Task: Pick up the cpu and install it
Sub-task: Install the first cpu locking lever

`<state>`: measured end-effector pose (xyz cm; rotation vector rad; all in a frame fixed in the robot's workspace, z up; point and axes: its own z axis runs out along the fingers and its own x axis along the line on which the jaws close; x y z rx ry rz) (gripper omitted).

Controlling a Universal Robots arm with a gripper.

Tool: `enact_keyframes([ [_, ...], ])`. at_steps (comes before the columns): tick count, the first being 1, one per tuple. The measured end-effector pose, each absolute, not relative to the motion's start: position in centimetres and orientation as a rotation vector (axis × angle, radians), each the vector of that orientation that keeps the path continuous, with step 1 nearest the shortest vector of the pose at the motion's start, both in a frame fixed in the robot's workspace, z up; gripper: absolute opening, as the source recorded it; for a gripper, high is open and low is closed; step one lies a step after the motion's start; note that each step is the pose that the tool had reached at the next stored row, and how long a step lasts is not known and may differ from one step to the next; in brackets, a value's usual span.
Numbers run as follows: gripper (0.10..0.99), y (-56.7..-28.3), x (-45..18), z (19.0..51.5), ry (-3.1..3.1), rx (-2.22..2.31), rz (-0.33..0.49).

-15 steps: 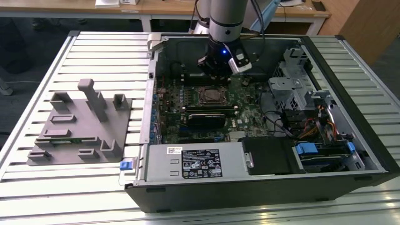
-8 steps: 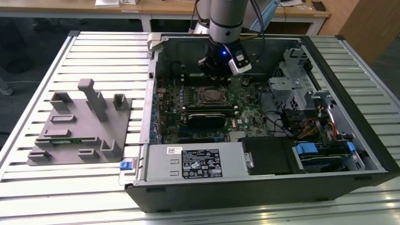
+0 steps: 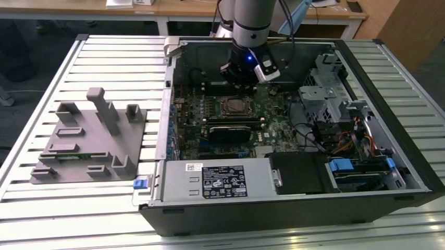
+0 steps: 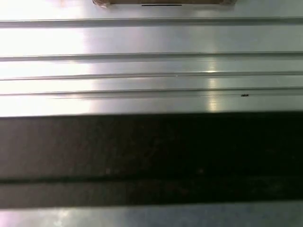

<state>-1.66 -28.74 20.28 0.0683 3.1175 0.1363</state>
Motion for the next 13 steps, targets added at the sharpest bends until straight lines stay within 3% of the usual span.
enact_keyframes([
  [13, 0.118, -28.74, -1.66, 19.82, 3.118, 0.068, 0.113],
])
